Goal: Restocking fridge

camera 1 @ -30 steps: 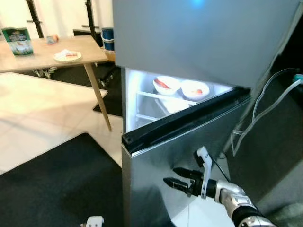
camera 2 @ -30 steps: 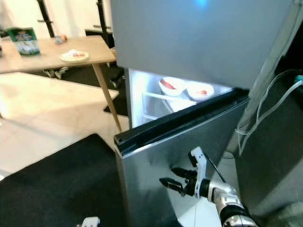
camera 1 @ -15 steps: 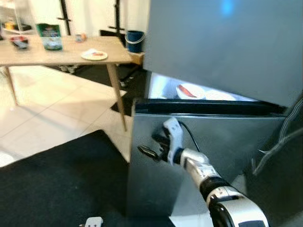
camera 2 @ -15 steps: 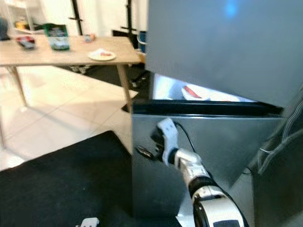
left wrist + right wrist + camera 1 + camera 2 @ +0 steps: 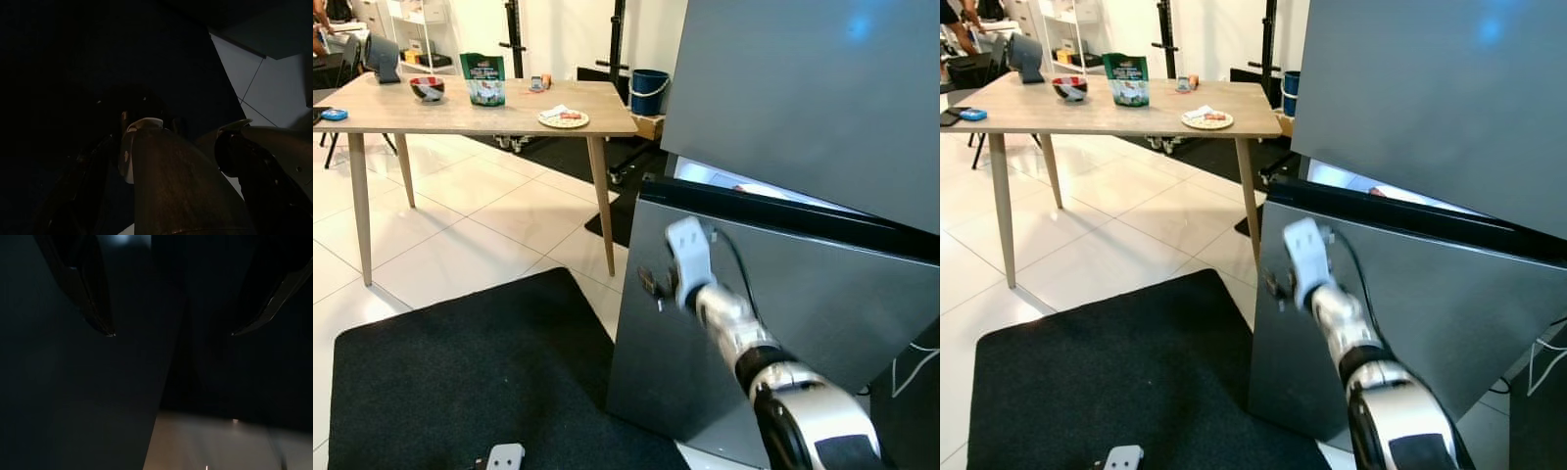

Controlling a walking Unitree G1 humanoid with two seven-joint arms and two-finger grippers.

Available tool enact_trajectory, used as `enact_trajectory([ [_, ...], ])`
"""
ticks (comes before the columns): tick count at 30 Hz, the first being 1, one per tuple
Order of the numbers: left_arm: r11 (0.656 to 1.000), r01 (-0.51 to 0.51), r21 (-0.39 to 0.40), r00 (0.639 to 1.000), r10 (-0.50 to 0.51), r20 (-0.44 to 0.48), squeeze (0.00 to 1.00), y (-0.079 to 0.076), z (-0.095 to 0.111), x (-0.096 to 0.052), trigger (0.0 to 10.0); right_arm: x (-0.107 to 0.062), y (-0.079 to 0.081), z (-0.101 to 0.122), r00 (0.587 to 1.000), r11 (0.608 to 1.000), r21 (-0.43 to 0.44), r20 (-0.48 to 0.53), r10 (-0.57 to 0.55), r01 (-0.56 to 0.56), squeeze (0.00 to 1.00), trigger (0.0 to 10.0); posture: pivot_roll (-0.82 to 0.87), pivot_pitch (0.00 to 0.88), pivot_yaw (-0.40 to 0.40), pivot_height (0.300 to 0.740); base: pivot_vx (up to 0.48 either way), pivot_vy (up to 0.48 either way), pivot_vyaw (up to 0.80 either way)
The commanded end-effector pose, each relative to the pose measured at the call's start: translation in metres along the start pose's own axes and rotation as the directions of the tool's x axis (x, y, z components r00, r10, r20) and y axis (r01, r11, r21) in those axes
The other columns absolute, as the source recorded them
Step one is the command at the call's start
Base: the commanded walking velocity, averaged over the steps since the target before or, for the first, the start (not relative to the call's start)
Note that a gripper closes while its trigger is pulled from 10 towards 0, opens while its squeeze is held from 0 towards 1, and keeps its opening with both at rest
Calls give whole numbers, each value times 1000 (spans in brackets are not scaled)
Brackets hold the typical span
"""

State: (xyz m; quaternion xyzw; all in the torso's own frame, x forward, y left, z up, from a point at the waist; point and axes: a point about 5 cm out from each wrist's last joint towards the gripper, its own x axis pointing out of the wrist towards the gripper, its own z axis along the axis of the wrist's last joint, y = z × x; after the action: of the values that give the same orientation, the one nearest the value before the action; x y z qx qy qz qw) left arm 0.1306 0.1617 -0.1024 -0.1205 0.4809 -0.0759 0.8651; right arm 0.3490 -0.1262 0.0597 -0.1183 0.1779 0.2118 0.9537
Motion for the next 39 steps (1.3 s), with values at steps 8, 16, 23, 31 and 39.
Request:
enact_trajectory([
  [8,1000,7,-15,994,-8,-106,0,-5,-25,-3,10000,-48,2,-115,906,1000,-3,-422,-21,22,0,10000,-48,0,-86,740,0,0,0],
  [16,1000,-6,-6,995,5,-101,0,-3,-22,-3,10000,-120,10,-201,726,983,83,-685,-60,161,0,10000,-44,0,-84,740,0,0,0],
  [23,1000,-10,10,994,11,-109,0,-1,-23,-4,10000,-142,14,-221,673,977,88,-737,-68,195,0,10000,-46,0,-80,740,219,0,0],
  [31,1000,-10,18,994,12,-111,0,0,-23,-4,10000,-147,14,-224,661,976,84,-747,-73,203,0,10000,-45,0,-77,740,257,0,0],
  [39,1000,-8,24,993,11,-113,0,0,-23,-4,10000,-154,14,-229,644,978,72,-761,-73,196,0,10000,-48,0,-76,740,360,0,0],
])
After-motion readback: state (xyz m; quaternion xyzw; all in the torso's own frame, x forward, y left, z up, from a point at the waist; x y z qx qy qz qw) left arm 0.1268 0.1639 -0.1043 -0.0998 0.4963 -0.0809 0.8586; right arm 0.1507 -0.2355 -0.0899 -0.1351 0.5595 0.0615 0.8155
